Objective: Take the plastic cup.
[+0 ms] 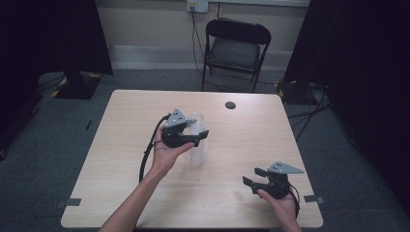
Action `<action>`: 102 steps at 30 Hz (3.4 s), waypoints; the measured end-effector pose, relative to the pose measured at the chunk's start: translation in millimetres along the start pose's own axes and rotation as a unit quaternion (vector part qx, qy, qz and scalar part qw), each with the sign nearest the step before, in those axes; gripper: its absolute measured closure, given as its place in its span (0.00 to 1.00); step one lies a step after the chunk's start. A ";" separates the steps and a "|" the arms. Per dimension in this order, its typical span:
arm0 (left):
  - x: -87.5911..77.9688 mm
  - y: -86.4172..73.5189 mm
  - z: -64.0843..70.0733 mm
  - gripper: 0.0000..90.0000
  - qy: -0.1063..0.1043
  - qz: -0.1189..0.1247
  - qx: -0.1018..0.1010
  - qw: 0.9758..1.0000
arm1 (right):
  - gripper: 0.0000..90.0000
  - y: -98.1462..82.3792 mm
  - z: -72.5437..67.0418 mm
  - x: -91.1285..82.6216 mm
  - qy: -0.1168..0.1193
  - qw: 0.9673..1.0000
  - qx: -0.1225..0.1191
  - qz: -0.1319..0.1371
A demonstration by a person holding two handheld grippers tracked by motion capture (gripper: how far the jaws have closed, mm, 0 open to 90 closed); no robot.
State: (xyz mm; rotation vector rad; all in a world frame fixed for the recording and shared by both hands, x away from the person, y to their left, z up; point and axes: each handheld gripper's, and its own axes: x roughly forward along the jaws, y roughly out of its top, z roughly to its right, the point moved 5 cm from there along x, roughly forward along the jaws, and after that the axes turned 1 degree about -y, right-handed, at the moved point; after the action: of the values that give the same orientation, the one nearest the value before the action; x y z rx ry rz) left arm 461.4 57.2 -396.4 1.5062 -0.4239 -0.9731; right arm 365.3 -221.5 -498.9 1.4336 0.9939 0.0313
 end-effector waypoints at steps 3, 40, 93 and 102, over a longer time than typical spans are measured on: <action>-6.4 6.0 -2.3 0.38 -0.001 0.011 -0.005 1.000 | 0.37 -0.1 0.2 -0.1 0.000 1.000 0.001 0.000; -45.3 42.2 9.2 0.41 -0.019 0.076 -0.009 0.997 | 0.37 1.2 -3.4 -0.2 0.009 1.000 0.009 0.010; -76.9 -44.7 39.3 0.42 -0.085 -0.030 -0.188 0.978 | 0.57 46.6 -91.5 14.2 0.055 0.985 -0.142 0.078; -71.0 -50.4 41.5 0.43 -0.132 -0.026 -0.245 0.960 | 0.59 51.2 -114.3 29.2 0.057 0.976 -0.177 0.110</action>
State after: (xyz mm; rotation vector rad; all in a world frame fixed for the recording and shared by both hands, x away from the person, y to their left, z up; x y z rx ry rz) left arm 374.8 94.1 -417.1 0.9469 -0.3008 -1.2234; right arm 344.5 -103.2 -452.9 1.2141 0.8670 0.4374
